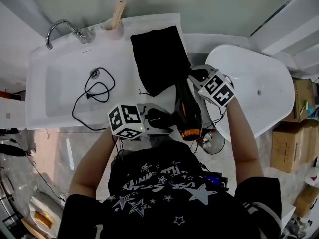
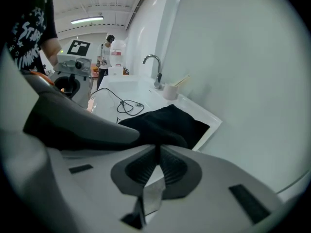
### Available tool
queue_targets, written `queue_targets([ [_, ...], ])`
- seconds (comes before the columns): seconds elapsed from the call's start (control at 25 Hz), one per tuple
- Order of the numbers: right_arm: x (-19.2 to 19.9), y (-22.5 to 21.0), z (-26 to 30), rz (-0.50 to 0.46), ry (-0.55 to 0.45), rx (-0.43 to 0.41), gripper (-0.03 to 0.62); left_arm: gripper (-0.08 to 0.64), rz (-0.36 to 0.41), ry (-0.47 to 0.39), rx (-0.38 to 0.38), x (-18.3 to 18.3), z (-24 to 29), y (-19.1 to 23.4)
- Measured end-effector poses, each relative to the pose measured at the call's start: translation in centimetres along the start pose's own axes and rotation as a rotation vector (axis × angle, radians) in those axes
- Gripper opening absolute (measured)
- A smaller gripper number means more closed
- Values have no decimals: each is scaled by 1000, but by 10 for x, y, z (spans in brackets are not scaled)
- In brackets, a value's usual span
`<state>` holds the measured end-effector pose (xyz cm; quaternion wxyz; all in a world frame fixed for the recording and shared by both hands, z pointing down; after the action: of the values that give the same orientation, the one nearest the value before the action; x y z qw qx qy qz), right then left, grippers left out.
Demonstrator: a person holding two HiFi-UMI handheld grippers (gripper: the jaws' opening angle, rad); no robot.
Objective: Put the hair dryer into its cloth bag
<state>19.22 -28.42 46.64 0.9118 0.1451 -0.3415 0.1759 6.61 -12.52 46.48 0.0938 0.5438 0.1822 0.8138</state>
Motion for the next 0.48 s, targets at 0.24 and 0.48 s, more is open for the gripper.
queue_targets([
  [0.24, -6, 8, -8, 21, -39, -13, 21, 216, 42, 45, -7, 0, 7, 1],
  [0.48, -4, 15, -10, 8, -17, -32, 21, 216, 29, 33, -62, 3, 4, 14],
])
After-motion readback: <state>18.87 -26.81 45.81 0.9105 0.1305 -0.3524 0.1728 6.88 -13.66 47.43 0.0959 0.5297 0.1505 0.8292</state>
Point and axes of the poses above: the fingertips, and each gripper's own axes: z forward along the fingers, y to its left, x out of its underside, the point moved 6 cm from there along -z, backward along the fingers, and after that the axes turned 4 degrees about z, right-handed, at the moved point
